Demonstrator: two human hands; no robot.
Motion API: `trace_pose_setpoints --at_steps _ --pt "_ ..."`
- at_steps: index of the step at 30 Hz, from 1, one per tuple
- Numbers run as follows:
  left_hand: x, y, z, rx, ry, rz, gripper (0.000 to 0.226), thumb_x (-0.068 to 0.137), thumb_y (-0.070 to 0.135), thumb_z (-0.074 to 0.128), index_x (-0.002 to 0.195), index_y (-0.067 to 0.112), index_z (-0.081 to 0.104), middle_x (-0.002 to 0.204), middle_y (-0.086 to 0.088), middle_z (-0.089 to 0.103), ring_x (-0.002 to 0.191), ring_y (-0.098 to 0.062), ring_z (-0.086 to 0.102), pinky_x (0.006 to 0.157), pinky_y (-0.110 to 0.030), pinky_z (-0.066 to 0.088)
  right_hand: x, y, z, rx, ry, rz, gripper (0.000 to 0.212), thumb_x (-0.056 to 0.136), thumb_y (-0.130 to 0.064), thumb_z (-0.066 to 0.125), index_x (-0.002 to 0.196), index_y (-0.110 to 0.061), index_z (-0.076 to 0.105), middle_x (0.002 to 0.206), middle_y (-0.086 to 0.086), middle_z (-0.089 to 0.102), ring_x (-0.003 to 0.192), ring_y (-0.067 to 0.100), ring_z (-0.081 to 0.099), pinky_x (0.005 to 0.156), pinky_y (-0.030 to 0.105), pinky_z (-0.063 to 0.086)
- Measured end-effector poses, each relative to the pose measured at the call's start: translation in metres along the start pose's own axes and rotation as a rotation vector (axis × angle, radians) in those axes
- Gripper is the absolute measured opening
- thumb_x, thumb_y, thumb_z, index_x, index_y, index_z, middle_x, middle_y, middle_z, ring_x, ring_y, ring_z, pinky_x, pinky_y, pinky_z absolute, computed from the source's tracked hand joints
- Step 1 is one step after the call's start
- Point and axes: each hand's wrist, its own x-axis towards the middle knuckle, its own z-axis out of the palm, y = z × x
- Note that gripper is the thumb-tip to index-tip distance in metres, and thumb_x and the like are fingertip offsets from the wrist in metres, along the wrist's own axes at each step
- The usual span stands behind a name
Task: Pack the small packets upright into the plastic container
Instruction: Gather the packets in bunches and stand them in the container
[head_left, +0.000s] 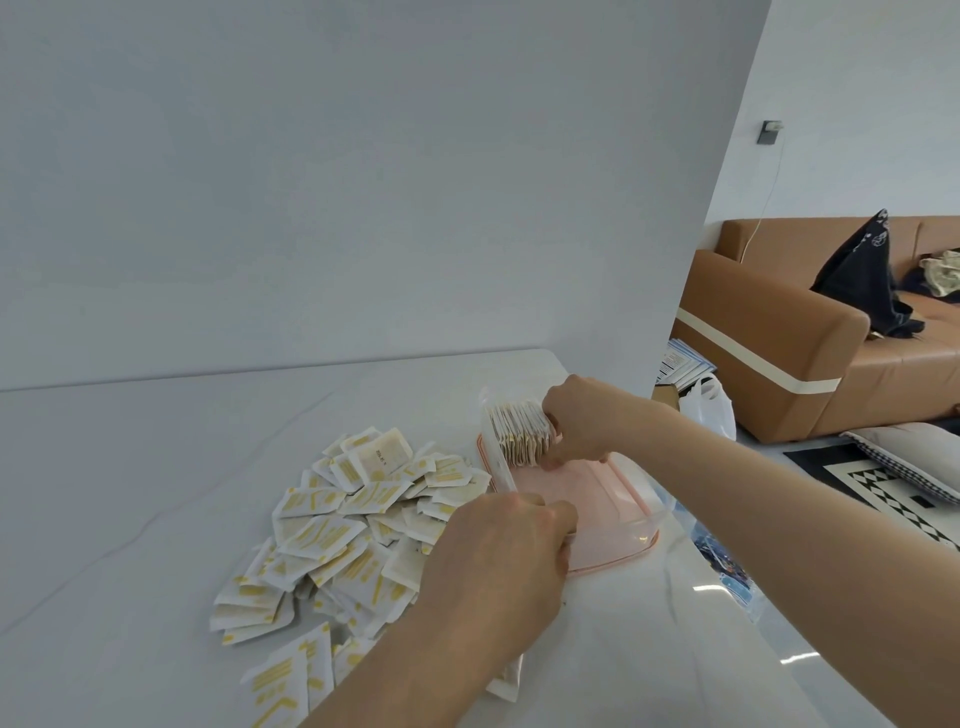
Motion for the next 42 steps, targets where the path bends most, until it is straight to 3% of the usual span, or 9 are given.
trace_pose_setpoints --at_steps 4,10,16,21,23,29,34,39,42 --pt "0.000 -0.001 -0.002 0.003 -0.038 -0.004 0.021 0.101 0.030 0.045 0.104 0.027 0.065 0.099 0.003 0.068 0.093 -0.026 0.062 0.073 -0.039 0.047 0.007 -0.002 0.005 -0.081 0.082 -0.012 0.048 0.072 -0.051 0.083 0.082 -0.006 0.070 0.076 0.010 0.069 0.062 0.026 0.060 0.056 0.030 0.050" --pt "0.000 -0.001 0.001 -0.018 0.004 0.010 0.017 0.098 0.030 0.049 0.098 0.028 0.066 0.092 0.004 0.069 0.086 -0.025 0.063 0.066 -0.037 0.044 0.005 0.000 0.007 0.047 0.026 0.021 0.069 0.055 -0.076 0.081 0.076 -0.013 0.063 0.069 0.003 0.065 0.061 0.024 0.070 0.056 0.034 0.056" --pt "0.000 -0.002 -0.003 -0.021 -0.012 0.023 0.018 0.099 0.030 0.048 0.097 0.027 0.066 0.091 0.002 0.068 0.085 -0.027 0.062 0.063 -0.035 0.038 0.002 -0.010 0.004 -0.018 0.114 0.045 0.067 0.065 -0.075 0.080 0.070 -0.014 0.051 0.074 0.001 0.053 0.064 0.019 0.051 0.058 0.031 0.044" --pt "0.002 -0.007 0.001 -0.007 -0.023 0.056 0.014 0.093 0.028 0.053 0.089 0.028 0.066 0.081 0.005 0.068 0.075 -0.024 0.062 0.058 -0.032 0.038 -0.006 -0.013 0.001 0.007 0.105 0.070 0.078 0.058 -0.089 0.071 0.070 -0.015 0.050 0.075 0.001 0.053 0.064 0.016 0.050 0.056 0.030 0.040" --pt "0.002 -0.006 0.002 0.004 -0.015 0.050 0.012 0.093 0.027 0.055 0.087 0.027 0.065 0.080 0.005 0.068 0.074 -0.024 0.062 0.057 -0.032 0.038 -0.006 -0.017 0.000 0.002 0.112 0.097 0.079 0.059 -0.091 0.066 0.072 -0.016 0.049 0.078 0.000 0.051 0.071 0.020 0.052 0.061 0.031 0.041" --pt "0.004 -0.007 0.001 0.002 -0.082 -0.010 0.013 0.094 0.016 0.057 0.092 0.028 0.062 0.090 0.004 0.066 0.084 -0.024 0.061 0.065 -0.037 0.045 -0.004 -0.028 0.002 -0.120 0.136 0.133 0.078 0.066 -0.095 0.054 0.082 -0.018 0.054 0.078 -0.002 0.049 0.080 0.024 0.053 0.069 0.031 0.042" --pt "0.003 -0.005 -0.003 0.034 -0.064 0.015 0.012 0.098 0.030 0.052 0.098 0.027 0.064 0.105 0.006 0.064 0.084 -0.028 0.065 0.063 -0.038 0.048 -0.011 -0.030 -0.003 -0.139 0.123 0.137 0.075 0.065 -0.091 0.060 0.072 -0.018 0.048 0.078 -0.001 0.050 0.077 0.024 0.055 0.067 0.031 0.042" --pt "0.003 -0.004 -0.019 0.108 -0.156 0.001 0.031 0.099 0.045 0.054 0.126 0.028 0.056 0.149 0.009 0.041 0.109 -0.028 0.062 0.087 -0.039 0.045 -0.019 -0.026 -0.010 -0.037 0.087 0.153 0.065 0.069 -0.075 0.072 0.072 -0.016 0.048 0.082 0.002 0.053 0.077 0.023 0.056 0.067 0.031 0.046" --pt "0.003 -0.007 -0.028 0.106 -0.157 0.003 0.048 0.095 0.051 0.057 0.139 0.037 0.042 0.152 0.012 0.032 0.120 -0.023 0.056 0.097 -0.037 0.040 -0.024 -0.025 -0.015 0.017 0.086 0.155 0.063 0.065 -0.070 0.078 0.069 -0.013 0.052 0.075 0.002 0.055 0.065 0.017 0.054 0.057 0.028 0.044"
